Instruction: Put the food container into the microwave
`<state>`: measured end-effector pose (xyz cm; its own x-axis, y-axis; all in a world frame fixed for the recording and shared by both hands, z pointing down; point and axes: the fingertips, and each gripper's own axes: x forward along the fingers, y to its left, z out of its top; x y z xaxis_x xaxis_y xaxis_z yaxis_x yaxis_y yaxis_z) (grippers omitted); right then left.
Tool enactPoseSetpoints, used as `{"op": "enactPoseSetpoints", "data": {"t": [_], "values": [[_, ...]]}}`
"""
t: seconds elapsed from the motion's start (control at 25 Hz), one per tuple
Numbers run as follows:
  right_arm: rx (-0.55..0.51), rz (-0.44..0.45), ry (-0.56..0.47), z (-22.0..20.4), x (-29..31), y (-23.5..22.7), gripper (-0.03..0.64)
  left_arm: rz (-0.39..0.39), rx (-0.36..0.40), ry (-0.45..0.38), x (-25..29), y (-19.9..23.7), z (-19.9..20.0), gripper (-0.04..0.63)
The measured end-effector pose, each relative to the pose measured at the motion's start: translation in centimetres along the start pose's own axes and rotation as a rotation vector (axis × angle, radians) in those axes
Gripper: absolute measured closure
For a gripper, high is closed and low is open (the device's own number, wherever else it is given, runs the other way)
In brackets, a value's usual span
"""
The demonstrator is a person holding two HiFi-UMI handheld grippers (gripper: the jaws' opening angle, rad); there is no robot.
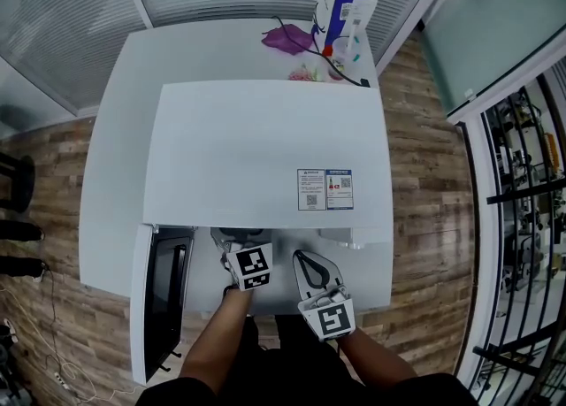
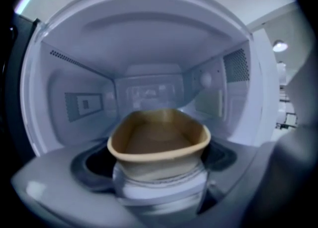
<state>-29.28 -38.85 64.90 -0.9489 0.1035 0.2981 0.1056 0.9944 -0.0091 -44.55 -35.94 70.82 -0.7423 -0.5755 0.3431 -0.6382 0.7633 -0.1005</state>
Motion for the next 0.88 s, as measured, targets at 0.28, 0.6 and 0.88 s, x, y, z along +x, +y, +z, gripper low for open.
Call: {"op": "enactPoseSetpoints", "data": {"t": [0.28, 0.6, 0.88], "values": [[0.021, -0.032, -0.013, 0.4, -0.2, -0.2, 0.611, -0.028, -0.050, 0.020, -2.8, 0.0, -0.9, 0.078], [0.014, -0.059, -0.044, 1.7, -1.3, 1.3, 0.611, -0.058, -0.064, -0.025, -10.2, -0.5, 0.5, 0.150], [0.022, -0.081, -0.120, 5.3, -2.3, 2.5, 0.611, -0.022, 0.023, -0.044, -14.4, 1.9, 2.8, 0.591]]}}
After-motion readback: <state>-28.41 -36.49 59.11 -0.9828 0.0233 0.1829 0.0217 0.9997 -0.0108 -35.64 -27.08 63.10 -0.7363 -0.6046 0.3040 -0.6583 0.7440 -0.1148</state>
